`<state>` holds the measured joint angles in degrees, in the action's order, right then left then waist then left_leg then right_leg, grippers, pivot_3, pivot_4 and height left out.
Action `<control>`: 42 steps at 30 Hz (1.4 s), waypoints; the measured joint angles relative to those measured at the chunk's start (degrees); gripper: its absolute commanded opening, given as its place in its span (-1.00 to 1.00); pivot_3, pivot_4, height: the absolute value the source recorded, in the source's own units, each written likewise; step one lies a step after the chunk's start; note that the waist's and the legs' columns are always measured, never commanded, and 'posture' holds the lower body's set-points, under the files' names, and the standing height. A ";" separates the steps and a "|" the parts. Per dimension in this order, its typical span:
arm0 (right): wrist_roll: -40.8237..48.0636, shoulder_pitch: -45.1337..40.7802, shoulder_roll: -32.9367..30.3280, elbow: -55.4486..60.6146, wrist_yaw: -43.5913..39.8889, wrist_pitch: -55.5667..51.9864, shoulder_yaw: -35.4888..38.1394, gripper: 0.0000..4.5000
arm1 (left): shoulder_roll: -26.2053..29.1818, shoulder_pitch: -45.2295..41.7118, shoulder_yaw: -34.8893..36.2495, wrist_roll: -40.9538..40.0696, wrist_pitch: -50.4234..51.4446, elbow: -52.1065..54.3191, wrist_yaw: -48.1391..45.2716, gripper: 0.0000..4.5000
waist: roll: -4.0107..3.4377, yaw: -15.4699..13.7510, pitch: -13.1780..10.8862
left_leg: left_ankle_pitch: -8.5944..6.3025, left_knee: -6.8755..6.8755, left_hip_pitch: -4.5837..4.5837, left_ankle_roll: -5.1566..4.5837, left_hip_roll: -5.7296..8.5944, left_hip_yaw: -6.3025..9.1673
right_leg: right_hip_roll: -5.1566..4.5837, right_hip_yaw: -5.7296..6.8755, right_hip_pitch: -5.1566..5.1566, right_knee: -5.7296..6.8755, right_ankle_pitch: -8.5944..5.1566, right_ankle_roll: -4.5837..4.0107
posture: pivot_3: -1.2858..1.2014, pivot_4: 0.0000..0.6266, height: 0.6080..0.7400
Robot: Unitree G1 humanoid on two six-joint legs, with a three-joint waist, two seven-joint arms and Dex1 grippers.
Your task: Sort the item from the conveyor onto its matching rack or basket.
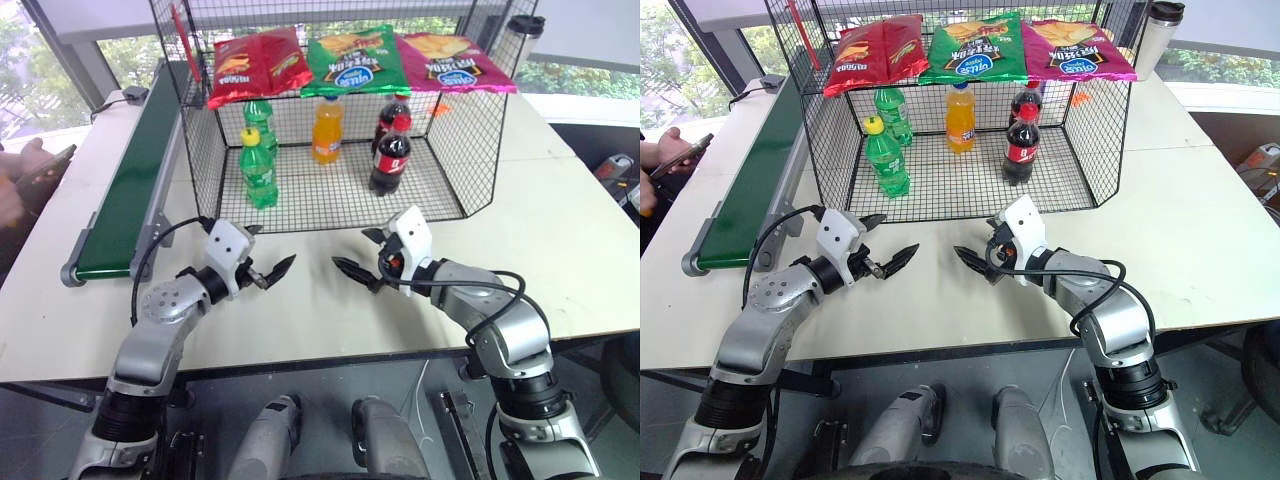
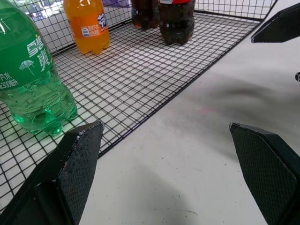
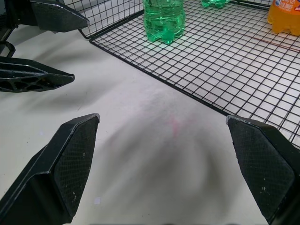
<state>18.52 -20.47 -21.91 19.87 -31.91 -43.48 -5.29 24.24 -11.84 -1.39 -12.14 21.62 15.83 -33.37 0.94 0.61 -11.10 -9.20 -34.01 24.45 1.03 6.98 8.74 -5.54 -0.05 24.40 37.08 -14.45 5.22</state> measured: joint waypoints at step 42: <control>0.36 0.00 -0.16 0.00 -0.09 0.00 0.00 1.00 | 0.03 0.10 -0.01 0.32 -0.07 0.00 0.16 1.00 | 0.00 -0.01 0.00 | -0.01 0.01 0.00 0.01 0.00 0.00 | 0.00 0.00 0.00 -0.01 -0.01 0.00 | 0.03 -0.52 0.98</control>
<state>18.88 -20.47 -22.06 19.87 -31.99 -43.47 -5.29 24.27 -11.74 -1.41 -11.83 21.55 15.83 -33.21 0.94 0.61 -11.10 -9.21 -34.01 24.45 1.04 6.98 8.74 -5.54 -0.05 24.40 37.07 -14.46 5.21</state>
